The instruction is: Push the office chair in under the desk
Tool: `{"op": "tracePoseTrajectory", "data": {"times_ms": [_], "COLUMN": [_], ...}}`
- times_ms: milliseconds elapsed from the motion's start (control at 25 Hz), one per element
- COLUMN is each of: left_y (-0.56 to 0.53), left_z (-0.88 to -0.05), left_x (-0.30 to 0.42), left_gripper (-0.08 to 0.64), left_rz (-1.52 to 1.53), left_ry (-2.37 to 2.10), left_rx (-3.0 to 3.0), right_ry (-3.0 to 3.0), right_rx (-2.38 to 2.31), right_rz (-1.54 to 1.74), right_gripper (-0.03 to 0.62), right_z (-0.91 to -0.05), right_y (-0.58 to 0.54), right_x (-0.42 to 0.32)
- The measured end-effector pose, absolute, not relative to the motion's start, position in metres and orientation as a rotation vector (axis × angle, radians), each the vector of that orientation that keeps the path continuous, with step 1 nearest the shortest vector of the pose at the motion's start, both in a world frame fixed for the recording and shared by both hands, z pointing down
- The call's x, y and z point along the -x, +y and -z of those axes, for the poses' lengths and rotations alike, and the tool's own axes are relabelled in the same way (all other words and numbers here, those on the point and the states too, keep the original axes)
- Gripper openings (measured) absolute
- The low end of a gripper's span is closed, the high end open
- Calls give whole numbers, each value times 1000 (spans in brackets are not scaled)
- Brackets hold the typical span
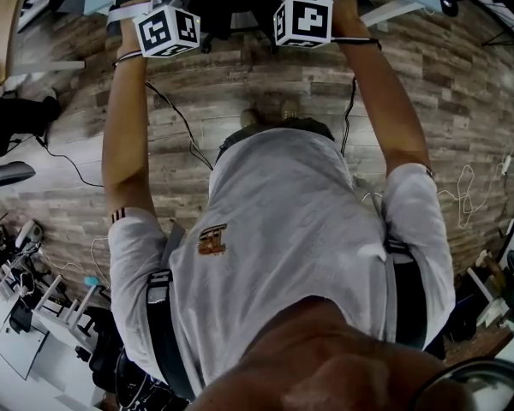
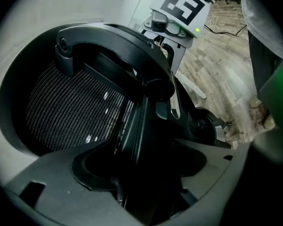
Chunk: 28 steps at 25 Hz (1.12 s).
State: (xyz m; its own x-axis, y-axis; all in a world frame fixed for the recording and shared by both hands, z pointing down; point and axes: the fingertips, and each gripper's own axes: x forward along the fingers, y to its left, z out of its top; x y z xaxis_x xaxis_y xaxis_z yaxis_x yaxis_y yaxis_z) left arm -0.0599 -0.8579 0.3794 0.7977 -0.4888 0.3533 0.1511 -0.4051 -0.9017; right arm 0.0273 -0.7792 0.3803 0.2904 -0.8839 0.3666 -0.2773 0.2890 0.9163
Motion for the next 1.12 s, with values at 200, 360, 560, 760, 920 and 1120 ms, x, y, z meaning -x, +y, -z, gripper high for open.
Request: {"op": "tracePoseTrajectory", "data": {"times_ms": [200, 360, 560, 760, 920, 1120], "left_y": [-843, -825, -797, -759, -724, -689], "left_z": [-371, -360, -350, -327, -290, -256], "left_x": [67, 80, 104, 117, 122, 128], "left_gripper": [350, 349, 349, 348, 348, 267], "left_rz": [712, 692, 663, 503, 234, -88], "left_ry": [267, 279, 282, 305, 312, 311], "left_rx": [1881, 1892, 1981, 2283, 2594, 2936], "right_ry": [-1259, -1269, -1388, -1699, -2003, -2390], "right_rx": [-1255, -1273, -1390, -1593, -1721, -1785], "right_rz": [578, 574, 531, 405, 300, 267], "right_gripper": [265, 265, 265, 264, 264, 198], "right_z": [-375, -366, -341, -308, -282, -258], "right_y": [-770, -755, -726, -699, -679, -653], "right_x": [-25, -20, -9, 9, 34, 66]}}
